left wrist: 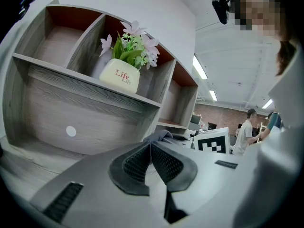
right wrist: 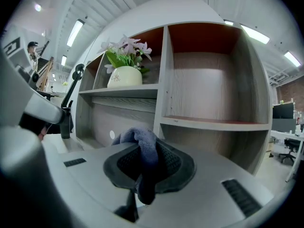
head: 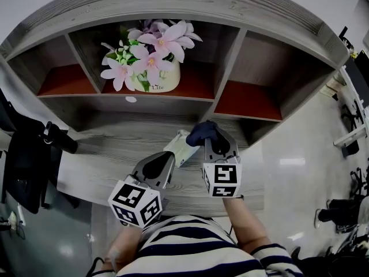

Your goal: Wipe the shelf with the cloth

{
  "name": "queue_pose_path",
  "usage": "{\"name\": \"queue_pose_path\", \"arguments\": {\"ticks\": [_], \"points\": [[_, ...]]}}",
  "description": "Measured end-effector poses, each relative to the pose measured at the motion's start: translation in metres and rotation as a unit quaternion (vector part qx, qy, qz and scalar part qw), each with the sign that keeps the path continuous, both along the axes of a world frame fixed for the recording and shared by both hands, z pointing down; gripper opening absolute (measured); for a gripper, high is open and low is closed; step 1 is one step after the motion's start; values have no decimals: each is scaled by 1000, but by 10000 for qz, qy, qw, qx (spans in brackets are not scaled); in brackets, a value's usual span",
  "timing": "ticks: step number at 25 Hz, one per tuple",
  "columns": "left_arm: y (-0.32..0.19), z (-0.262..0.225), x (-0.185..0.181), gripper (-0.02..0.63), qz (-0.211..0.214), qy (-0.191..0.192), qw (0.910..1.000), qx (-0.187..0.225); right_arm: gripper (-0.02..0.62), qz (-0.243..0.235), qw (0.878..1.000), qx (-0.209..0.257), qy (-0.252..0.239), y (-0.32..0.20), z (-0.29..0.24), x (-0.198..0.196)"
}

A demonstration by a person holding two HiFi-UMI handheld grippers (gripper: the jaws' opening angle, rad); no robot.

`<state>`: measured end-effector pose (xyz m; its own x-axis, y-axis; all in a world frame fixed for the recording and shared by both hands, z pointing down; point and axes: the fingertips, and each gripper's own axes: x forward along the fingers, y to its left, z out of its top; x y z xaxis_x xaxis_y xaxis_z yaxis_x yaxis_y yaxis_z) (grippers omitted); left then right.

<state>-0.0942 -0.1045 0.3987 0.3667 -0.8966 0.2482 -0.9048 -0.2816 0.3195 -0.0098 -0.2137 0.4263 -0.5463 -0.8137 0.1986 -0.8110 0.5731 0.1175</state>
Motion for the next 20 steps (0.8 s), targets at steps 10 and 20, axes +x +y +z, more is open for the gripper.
{"name": "queue_pose_path", "arguments": {"ticks": [10,20], "points": [[0,11,0,21,-10,16,9999,-121,54,-12,9983,-515,274,-14,48,0],[1,17,-7,21,-117,41,9997,-201,54,75,9933,-1027,527,-17,99,7]]}}
